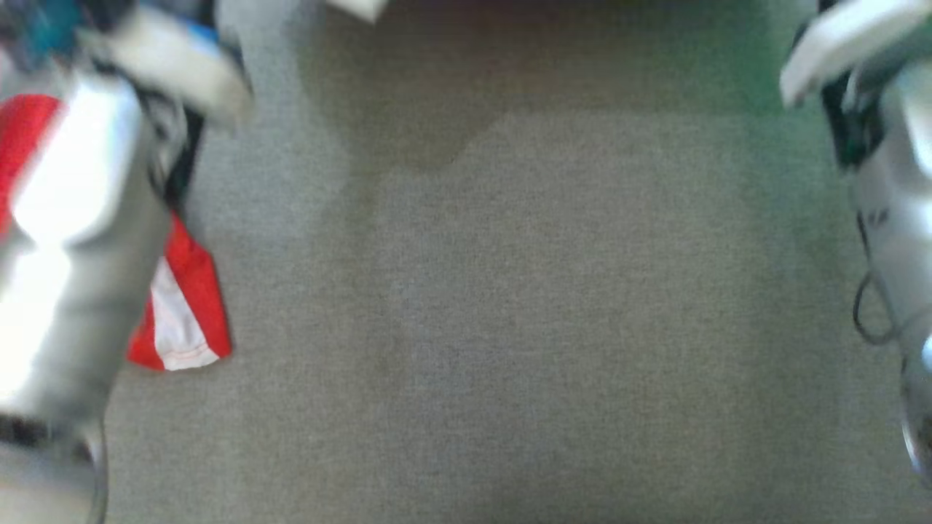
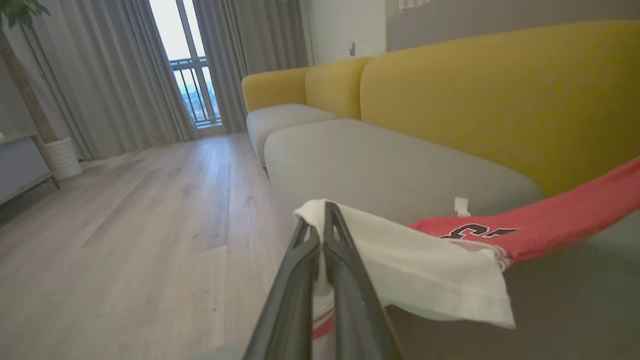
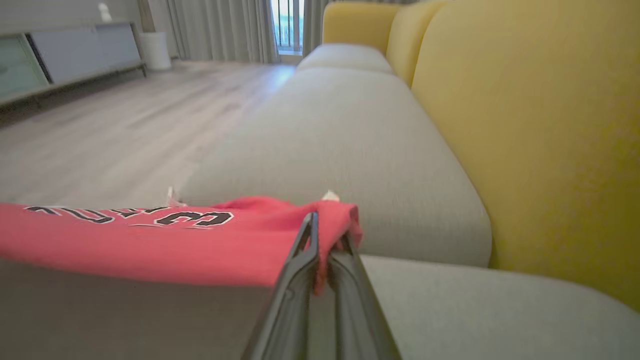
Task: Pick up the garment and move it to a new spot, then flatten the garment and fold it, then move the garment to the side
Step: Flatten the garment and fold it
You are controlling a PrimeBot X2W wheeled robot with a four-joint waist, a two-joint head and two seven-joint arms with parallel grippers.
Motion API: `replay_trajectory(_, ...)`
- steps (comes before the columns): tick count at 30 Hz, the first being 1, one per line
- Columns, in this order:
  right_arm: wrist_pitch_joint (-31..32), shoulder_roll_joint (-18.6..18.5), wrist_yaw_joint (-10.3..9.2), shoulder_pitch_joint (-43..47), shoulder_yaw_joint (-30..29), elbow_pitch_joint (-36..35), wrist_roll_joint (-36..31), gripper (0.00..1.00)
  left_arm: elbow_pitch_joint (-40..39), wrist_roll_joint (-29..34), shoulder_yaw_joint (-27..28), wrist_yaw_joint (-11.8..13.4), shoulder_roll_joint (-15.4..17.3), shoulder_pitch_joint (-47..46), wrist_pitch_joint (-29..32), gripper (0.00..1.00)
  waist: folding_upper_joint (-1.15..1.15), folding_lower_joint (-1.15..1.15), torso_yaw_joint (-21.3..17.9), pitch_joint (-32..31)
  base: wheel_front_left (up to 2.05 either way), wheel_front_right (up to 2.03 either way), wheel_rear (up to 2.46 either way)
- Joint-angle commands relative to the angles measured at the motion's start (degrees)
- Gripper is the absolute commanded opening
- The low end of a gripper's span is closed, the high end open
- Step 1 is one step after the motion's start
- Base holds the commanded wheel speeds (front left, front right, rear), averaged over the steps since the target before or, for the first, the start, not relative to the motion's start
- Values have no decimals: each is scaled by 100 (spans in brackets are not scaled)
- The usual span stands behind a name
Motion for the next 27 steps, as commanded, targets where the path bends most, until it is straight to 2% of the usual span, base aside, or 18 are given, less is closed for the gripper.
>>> replay_trajectory(1,43,-27,-4,24,174,-128,131,0,-235,-102,40,11,376,-29,-81,0,0,0,28,-186,0,0,0)
replay_trajectory(8,684,-388,-4,1055,1338,-321,1102,0,-781,-526,-698,11,955,1464,-32,0,0,0,48,-824,0,0,0)
replay_trajectory(15,1591,-1104,-4,1918,2351,-1115,2280,0,-1588,-888,-963,37,1347,2632,308,0,0,0,67,-1324,0,0,0)
replay_trajectory(21,2156,-1704,-4,2488,2870,-1757,3093,0,-2619,-1169,-1146,230,1676,3540,851,0,0,0,85,-1687,0,0,0)
replay_trajectory(27,2676,-2207,-4,3076,3180,-2334,3742,0,-3805,-1438,-1293,521,2138,4285,1465,0,0,0,100,-1975,0,0,0)
